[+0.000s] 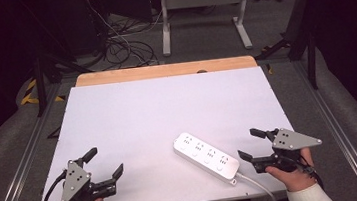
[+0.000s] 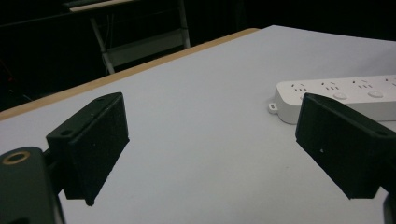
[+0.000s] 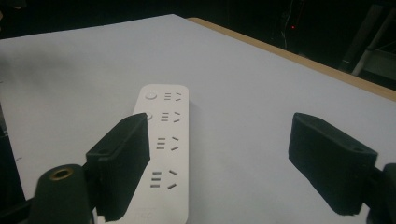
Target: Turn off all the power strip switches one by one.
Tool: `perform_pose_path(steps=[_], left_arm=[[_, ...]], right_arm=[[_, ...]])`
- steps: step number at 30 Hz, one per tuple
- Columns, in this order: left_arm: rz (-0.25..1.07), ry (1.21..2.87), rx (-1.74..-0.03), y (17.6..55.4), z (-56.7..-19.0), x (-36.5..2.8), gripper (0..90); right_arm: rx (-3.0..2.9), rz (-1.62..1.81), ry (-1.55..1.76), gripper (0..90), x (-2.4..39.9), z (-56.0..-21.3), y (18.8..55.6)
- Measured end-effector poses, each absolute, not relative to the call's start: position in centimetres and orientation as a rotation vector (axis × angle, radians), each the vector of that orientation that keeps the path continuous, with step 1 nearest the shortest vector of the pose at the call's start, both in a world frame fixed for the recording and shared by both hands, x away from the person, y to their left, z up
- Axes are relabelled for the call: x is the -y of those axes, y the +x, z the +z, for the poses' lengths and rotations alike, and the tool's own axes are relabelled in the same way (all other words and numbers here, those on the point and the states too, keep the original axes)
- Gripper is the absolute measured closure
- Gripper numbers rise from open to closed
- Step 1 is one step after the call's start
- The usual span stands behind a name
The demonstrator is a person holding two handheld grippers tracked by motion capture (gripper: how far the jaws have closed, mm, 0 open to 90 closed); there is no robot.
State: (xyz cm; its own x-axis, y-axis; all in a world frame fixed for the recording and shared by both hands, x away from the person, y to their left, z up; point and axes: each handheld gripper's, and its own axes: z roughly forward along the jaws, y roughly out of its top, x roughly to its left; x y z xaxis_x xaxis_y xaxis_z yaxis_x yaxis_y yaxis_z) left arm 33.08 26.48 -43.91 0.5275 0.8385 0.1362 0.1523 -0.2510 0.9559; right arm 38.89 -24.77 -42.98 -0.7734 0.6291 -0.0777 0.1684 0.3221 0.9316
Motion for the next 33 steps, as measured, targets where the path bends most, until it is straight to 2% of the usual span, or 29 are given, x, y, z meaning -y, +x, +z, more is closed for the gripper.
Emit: perform_pose_path(steps=[5,11,18,20,33], left_arm=[[0.881,1.734,-0.814,32.9,-44.0,-26.3,10.5],[0.834,1.729,-0.839,33.0,-43.9,-26.5,10.4],[0.834,1.730,-0.823,32.9,-43.8,-26.4,10.5],[0.838,1.728,-0.824,32.9,-43.9,-26.4,10.4],[0.858,1.732,-0.823,32.9,-43.9,-26.3,10.5]], right_arm=[[-2.163,1.440,0.688,22.7,24.8,-42.8,38.9],[-2.176,1.439,0.679,24.4,24.6,-42.7,38.8],[-2.189,1.435,0.680,29.5,24.5,-42.4,38.9],[-2.204,1.435,0.661,34.8,24.3,-42.3,38.8],[-2.266,1.434,0.620,34.6,22.4,-40.7,40.1]])
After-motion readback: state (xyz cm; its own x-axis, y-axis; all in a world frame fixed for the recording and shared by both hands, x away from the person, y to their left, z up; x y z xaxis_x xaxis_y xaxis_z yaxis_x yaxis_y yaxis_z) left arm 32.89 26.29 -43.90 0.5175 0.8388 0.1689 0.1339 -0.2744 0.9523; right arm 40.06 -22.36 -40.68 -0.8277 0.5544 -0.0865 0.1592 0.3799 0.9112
